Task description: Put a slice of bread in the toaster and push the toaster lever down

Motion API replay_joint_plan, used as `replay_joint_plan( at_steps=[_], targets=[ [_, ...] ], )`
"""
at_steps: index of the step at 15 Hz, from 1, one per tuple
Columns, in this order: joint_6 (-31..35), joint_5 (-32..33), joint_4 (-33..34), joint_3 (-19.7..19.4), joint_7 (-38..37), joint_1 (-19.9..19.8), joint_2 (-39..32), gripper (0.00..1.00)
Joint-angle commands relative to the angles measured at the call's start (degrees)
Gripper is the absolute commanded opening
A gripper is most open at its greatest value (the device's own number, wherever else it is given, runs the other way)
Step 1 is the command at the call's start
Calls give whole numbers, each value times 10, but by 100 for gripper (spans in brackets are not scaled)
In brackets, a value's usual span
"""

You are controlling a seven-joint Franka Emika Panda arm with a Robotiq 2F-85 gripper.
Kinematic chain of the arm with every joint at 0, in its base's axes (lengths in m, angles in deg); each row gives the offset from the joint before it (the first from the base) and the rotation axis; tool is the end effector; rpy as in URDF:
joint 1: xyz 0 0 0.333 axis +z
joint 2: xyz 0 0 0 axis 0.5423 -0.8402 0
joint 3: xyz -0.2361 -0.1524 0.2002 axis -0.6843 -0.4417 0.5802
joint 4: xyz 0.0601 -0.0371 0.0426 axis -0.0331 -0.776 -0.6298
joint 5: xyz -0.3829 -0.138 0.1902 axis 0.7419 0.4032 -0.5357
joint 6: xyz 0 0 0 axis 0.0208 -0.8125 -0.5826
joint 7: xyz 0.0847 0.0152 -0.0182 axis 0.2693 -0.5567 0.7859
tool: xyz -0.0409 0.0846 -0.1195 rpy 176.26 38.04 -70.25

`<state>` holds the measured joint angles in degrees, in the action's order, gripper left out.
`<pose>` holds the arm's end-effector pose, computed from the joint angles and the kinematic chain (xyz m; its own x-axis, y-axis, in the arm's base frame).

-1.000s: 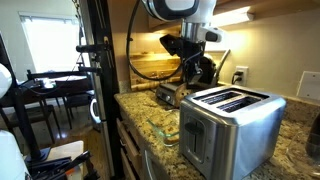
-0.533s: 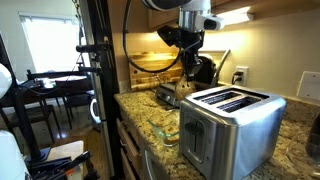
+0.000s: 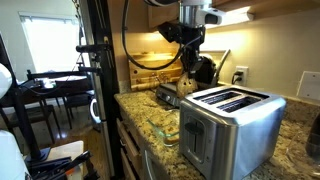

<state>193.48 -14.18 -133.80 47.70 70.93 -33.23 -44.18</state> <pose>0.5637 -0.0138 0.4182 0.9328 -0.3320 0.1404 -0.2789 -0.9114 -0.3026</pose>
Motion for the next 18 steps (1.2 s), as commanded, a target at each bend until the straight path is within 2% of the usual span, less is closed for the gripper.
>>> replay_joint_plan(
  at_steps=[1, 9, 18],
  targets=[
    [1, 9, -10, -2, -25, -13, 23, 5],
    [4, 8, 3, -11, -32, -26, 19, 5],
    [1, 5, -5, -16, -31, -29, 56, 5]
  ],
)
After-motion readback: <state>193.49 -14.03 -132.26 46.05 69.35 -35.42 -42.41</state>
